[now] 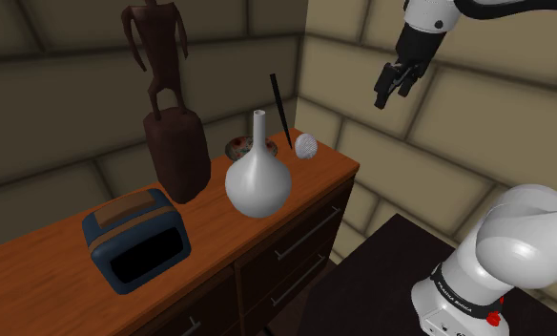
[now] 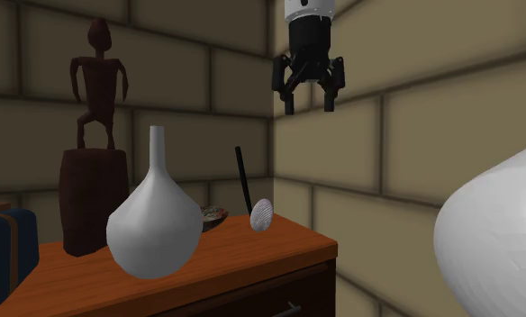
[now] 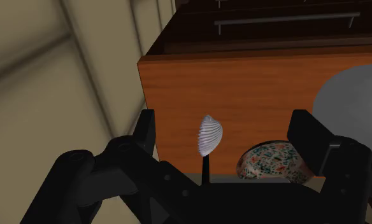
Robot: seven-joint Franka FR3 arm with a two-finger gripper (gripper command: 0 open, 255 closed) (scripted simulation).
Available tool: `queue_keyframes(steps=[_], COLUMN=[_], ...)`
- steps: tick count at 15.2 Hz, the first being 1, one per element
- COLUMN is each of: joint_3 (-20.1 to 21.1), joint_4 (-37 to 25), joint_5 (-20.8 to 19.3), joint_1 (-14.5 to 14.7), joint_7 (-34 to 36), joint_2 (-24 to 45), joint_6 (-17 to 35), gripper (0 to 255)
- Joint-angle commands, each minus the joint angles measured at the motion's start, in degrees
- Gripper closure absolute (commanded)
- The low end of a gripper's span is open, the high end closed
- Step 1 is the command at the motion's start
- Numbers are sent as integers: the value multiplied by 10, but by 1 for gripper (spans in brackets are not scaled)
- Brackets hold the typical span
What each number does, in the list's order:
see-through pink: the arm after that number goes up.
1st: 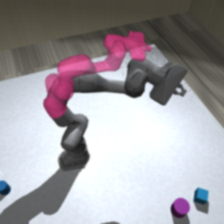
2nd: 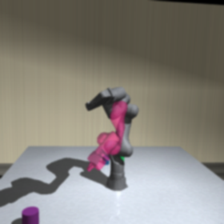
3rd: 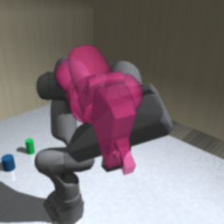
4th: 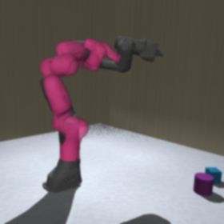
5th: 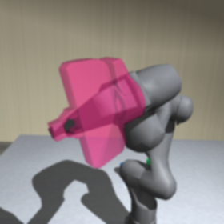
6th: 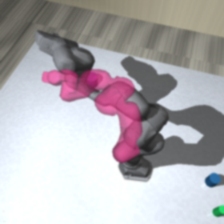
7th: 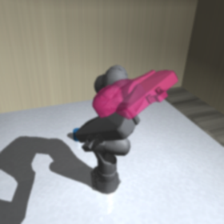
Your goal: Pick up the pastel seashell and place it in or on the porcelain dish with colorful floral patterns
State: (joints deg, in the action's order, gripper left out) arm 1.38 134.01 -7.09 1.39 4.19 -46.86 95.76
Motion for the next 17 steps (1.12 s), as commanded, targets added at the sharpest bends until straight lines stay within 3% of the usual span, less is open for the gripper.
queue_keyframes(steps=[1,9,17], joint_3=[0,-46,-89], joint_4=[0,-57,-151], joint_5=[0,59,149], joint_1=[0,-7,-8], joint_7=[0,17,6], joint_2=[0,183,373], joint_6=[0,85,134], gripper=[0,0,0])
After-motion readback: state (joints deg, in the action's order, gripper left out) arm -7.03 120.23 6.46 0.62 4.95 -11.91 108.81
